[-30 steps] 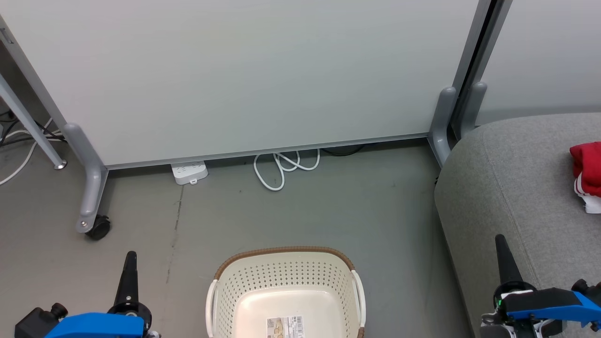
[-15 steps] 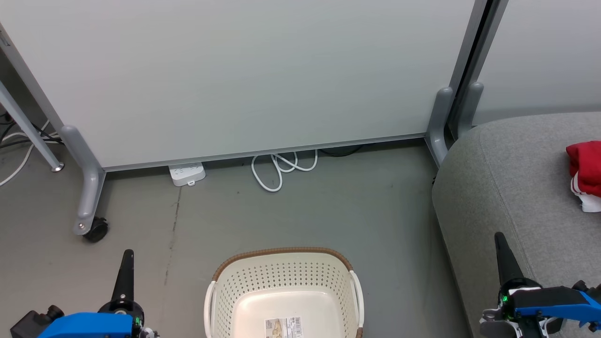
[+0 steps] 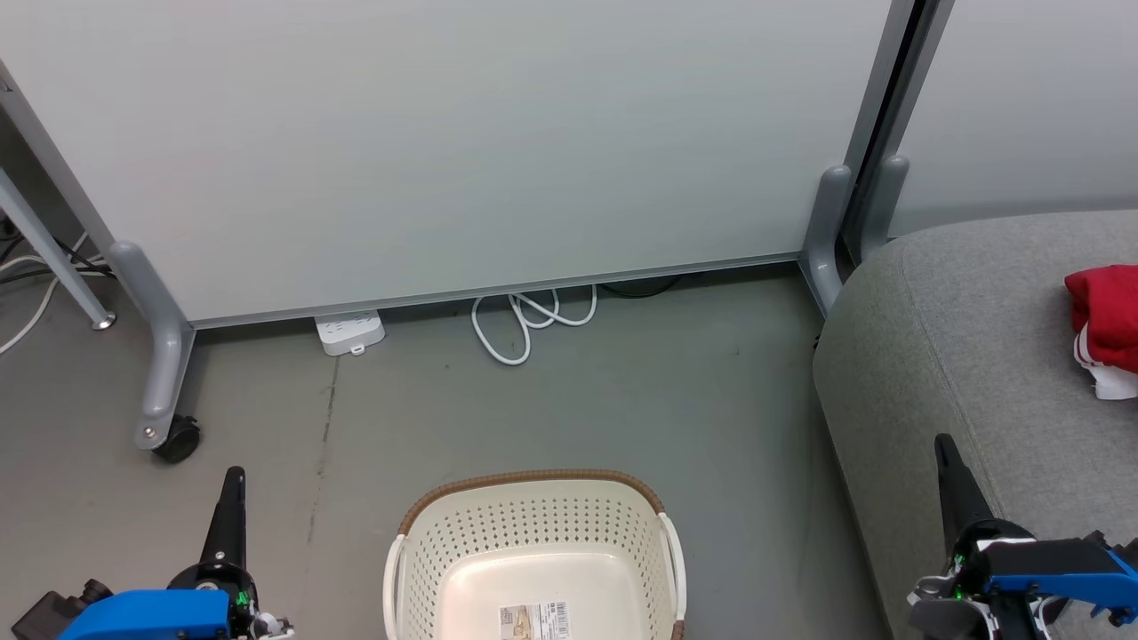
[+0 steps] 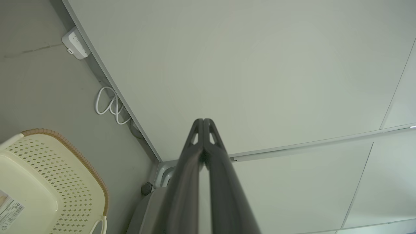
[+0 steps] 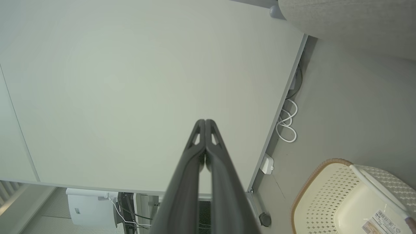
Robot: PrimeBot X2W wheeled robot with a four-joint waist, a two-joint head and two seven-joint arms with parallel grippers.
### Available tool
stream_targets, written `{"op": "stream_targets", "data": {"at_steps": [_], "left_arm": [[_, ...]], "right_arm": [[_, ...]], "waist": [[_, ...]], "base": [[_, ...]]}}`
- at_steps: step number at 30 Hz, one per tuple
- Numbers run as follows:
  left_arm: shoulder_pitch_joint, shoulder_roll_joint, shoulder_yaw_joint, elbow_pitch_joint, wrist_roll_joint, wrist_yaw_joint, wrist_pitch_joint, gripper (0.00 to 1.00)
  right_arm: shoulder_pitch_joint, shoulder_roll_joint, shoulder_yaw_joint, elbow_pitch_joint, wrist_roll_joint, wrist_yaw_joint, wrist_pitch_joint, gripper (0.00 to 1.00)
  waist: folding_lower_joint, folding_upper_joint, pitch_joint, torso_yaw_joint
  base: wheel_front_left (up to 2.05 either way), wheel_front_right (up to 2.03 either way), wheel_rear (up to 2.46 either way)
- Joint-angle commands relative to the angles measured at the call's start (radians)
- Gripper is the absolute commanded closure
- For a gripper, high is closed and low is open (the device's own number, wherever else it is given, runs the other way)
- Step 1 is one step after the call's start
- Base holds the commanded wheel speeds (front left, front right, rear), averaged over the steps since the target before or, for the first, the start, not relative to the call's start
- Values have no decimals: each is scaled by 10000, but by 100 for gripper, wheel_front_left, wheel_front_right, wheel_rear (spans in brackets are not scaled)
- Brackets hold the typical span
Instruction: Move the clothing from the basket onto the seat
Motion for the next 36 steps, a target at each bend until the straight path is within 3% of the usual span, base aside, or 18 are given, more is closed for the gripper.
{"op": "stream_targets", "data": {"at_steps": [1, 29, 36], "left_arm": [[-157, 57, 59, -88, -219, -86, 71, 100], [-209, 64, 314, -102, -2090, -150, 563, 100], [-209, 64, 311, -99, -2097, -151, 580, 100]], "right_arm": [[-206, 25, -28, -88, 245, -5, 63, 100], [-272, 49, -102, -103, 2221, -5, 563, 100], [-273, 48, -101, -100, 2215, -5, 572, 100]], "waist": [[0, 0, -3, -9], [-1, 0, -50, -151], [-1, 0, -51, -155]], "base": [[0, 0, 0], [0, 0, 0], [0, 0, 0]]}}
